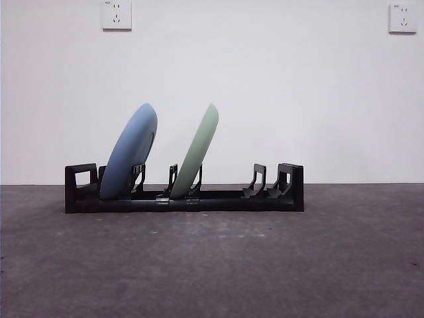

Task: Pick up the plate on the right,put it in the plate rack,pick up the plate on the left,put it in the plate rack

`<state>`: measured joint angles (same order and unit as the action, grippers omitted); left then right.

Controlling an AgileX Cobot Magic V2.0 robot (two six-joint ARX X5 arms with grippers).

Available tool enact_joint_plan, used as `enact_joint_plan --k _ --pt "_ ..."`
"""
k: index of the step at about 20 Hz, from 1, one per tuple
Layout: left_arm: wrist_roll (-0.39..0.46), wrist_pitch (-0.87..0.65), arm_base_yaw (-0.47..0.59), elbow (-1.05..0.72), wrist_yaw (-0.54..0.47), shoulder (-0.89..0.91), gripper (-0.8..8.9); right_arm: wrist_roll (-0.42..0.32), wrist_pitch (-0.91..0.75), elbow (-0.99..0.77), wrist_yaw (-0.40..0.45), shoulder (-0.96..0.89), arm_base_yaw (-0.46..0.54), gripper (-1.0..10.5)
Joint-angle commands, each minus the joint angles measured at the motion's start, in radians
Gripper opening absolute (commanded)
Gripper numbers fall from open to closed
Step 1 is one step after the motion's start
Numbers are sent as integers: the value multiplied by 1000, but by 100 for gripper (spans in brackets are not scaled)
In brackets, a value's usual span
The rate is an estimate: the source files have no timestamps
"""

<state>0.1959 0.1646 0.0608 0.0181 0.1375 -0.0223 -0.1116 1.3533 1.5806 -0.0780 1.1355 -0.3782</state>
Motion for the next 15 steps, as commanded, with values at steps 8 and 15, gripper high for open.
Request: enact_joint_plan --k 8,15 --pt "-31 -5 3 -10 0 -61 -4 6 21 -9 1 0 -1 1" --pt "-31 -5 3 -10 0 -89 -4 -59 -37 -9 12 -2 3 1"
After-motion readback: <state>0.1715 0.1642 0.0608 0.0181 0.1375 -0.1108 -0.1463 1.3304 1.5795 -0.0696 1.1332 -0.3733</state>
